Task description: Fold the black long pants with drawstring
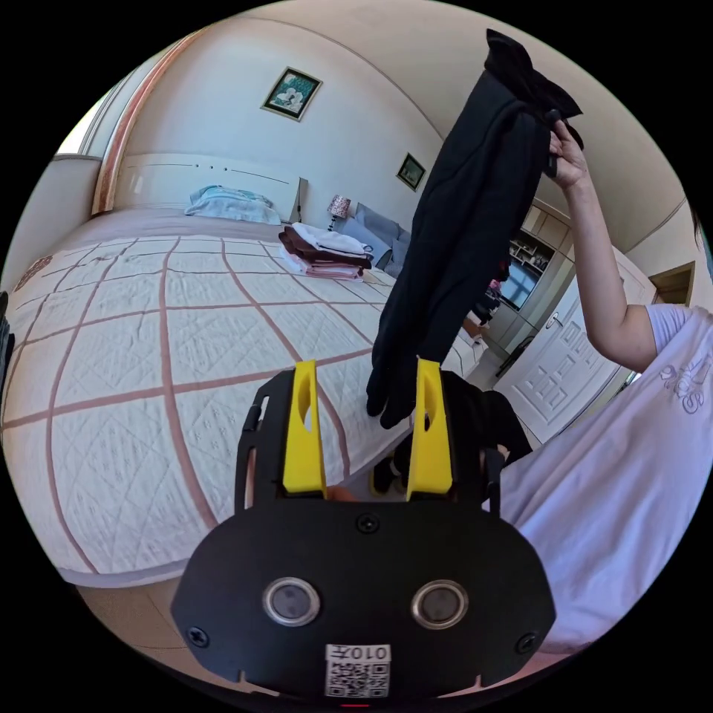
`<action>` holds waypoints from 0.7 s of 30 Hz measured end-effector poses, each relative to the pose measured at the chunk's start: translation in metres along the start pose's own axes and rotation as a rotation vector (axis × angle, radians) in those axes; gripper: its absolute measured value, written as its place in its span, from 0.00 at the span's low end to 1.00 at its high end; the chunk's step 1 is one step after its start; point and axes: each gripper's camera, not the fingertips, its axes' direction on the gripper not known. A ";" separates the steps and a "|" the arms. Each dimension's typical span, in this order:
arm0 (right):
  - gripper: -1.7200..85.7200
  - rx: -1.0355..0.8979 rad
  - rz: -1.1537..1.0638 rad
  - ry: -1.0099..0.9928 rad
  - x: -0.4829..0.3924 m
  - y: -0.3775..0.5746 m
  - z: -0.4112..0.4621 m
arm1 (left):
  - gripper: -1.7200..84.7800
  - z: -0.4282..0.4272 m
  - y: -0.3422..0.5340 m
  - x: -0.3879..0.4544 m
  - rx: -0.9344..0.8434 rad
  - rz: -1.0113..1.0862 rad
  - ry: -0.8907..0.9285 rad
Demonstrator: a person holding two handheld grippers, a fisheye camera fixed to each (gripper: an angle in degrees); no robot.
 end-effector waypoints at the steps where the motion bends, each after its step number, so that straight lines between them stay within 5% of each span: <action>1: 0.06 0.020 -0.006 -0.013 -0.006 -0.005 -0.005 | 0.24 0.002 0.003 0.004 0.004 -0.005 -0.001; 5: 0.06 0.071 -0.038 -0.077 -0.024 -0.011 -0.022 | 0.23 0.009 -0.002 0.026 0.035 0.026 -0.002; 12: 0.06 0.199 -0.003 -0.080 -0.023 0.010 -0.066 | 0.08 -0.051 -0.072 0.028 0.053 0.220 -0.267; 21: 0.07 0.316 0.317 0.065 0.097 0.099 -0.087 | 0.03 -0.201 -0.248 -0.023 0.064 0.295 -0.424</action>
